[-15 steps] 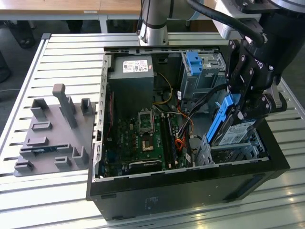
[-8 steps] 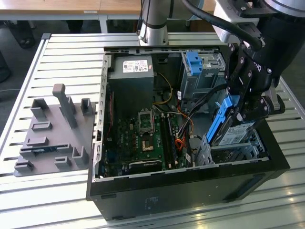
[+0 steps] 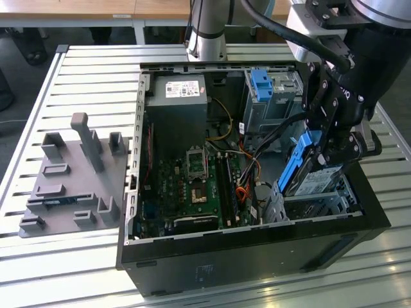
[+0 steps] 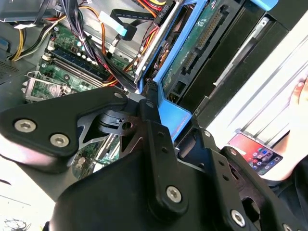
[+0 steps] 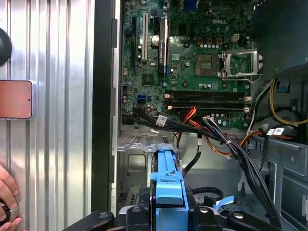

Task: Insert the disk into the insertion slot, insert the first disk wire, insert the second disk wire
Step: 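Insert the disk into the insertion slot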

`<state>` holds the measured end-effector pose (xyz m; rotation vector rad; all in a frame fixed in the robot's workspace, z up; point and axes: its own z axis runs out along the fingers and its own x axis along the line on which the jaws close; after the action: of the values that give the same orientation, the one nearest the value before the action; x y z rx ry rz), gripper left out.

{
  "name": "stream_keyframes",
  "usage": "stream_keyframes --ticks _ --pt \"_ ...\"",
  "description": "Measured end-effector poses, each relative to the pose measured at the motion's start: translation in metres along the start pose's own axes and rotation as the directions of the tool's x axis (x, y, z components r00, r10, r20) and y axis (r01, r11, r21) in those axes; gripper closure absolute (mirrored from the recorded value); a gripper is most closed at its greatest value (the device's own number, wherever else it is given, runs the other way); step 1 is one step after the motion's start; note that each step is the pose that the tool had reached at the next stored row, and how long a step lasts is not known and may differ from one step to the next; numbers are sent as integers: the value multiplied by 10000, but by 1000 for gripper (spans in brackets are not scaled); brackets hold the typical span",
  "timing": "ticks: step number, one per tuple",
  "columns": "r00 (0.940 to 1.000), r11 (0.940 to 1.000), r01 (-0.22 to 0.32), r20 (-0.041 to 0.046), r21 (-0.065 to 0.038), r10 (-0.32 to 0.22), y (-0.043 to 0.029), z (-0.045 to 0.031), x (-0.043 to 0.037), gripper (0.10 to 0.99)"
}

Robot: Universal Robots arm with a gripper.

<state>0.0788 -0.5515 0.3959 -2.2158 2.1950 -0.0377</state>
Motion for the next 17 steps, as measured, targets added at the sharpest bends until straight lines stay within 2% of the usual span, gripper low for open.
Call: stream_keyframes --ticks 17 --pt "10000 10000 0 -2 0 0 3 75 0 722"
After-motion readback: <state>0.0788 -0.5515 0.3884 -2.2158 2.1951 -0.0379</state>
